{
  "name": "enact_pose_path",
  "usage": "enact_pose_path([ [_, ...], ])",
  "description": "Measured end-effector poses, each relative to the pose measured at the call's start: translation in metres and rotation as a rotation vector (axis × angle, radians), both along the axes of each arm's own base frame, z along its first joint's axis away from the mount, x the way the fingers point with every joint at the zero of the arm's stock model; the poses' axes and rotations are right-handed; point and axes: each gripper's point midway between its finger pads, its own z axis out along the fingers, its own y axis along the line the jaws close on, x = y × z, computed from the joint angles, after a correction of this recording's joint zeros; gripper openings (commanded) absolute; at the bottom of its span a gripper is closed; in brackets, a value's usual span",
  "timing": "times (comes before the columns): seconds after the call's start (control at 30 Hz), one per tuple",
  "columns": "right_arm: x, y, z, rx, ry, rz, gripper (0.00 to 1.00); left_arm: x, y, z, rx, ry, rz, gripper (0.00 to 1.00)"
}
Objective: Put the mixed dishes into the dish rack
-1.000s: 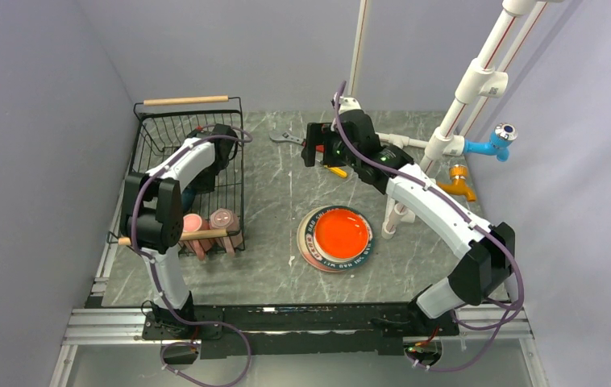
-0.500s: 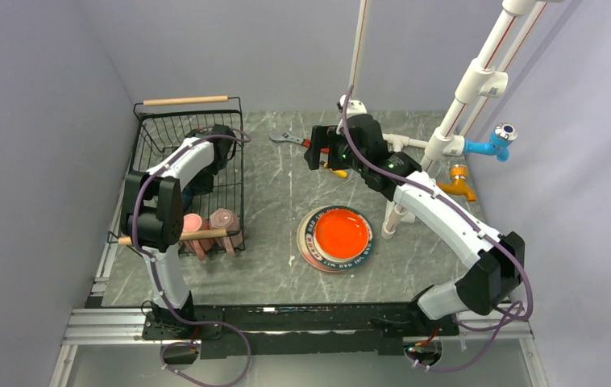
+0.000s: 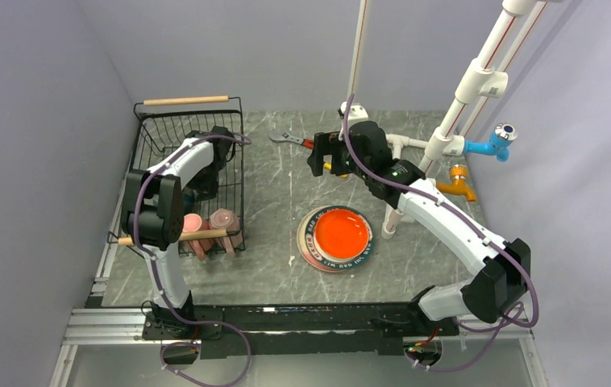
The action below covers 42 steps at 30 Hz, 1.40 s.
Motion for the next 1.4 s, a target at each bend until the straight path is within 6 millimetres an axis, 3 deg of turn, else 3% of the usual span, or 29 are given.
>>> enact_pose_path([
  [0.23, 0.000, 0.000, 0.002, 0.001, -0.025, 0.010, 1.00, 0.002, -0.038, -0.014, -0.184, 0.006, -0.027, 0.99],
  [0.57, -0.006, -0.012, -0.004, -0.057, -0.017, 0.002, 1.00, -0.009, -0.058, 0.001, -0.303, -0.021, -0.009, 0.99],
  [0.67, -0.008, -0.014, -0.008, -0.067, -0.004, 0.000, 0.99, -0.014, -0.067, 0.019, -0.357, -0.069, -0.006, 0.99],
  [1.0, -0.027, -0.021, -0.037, -0.160, 0.095, 0.027, 0.98, -0.031, -0.095, 0.107, -0.592, -0.316, -0.035, 0.99],
  [1.1, -0.038, -0.019, -0.048, -0.208, 0.126, 0.047, 0.94, -0.041, -0.118, 0.130, -0.733, -0.383, -0.091, 0.99],
  [1.27, -0.069, -0.009, -0.074, -0.304, 0.179, 0.105, 0.87, -0.060, -0.174, 0.164, -1.037, -0.469, -0.250, 0.96],
  [1.4, -0.091, -0.009, -0.095, -0.356, 0.234, 0.109, 0.84, -0.067, -0.223, 0.168, -1.228, -0.433, -0.363, 0.89],
])
